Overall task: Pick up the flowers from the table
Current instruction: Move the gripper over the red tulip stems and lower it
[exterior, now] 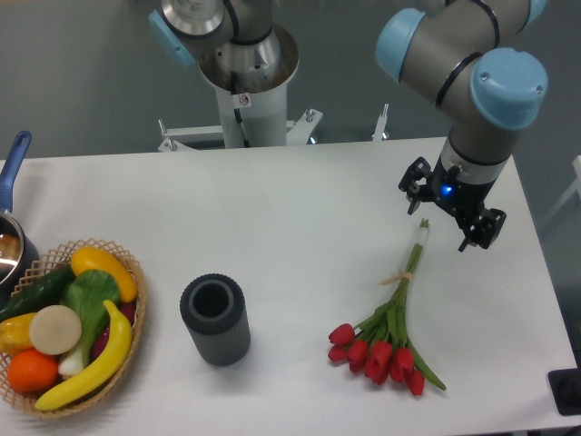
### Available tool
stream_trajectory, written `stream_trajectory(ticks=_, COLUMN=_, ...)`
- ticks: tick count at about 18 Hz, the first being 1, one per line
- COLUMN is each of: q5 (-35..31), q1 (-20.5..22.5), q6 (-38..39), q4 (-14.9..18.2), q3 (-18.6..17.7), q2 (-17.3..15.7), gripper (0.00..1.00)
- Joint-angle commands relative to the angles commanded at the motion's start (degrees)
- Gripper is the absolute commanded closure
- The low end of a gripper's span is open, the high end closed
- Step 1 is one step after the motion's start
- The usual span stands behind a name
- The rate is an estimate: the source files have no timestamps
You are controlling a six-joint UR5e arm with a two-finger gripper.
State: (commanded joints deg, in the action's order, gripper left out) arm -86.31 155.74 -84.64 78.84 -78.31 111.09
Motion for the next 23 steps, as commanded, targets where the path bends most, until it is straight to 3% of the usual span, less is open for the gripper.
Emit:
stream_trajectory(ticks=7, q5=4.0, q1=0.3, q6=1.2, q4=-1.0, q3=-2.5, q2=0.1, gripper=0.00)
stream_trajectory(ticks=13, q5=5.3, q1=0.1, q6=7.0, q4=-13.1, q3=-10.3, q2=0.3, gripper=0.00)
stream_trajectory(ticks=21, q5=4.9, q1=-3.0, q6=9.7, q4=-13.5, q3=-10.7, q2=6.3, gripper=0.00)
stream_trajectory(ticks=23, q5=5.0, q1=-3.0, q6=11.0, q4=-15.1, q3=-10.5, q2=7.3, gripper=0.00)
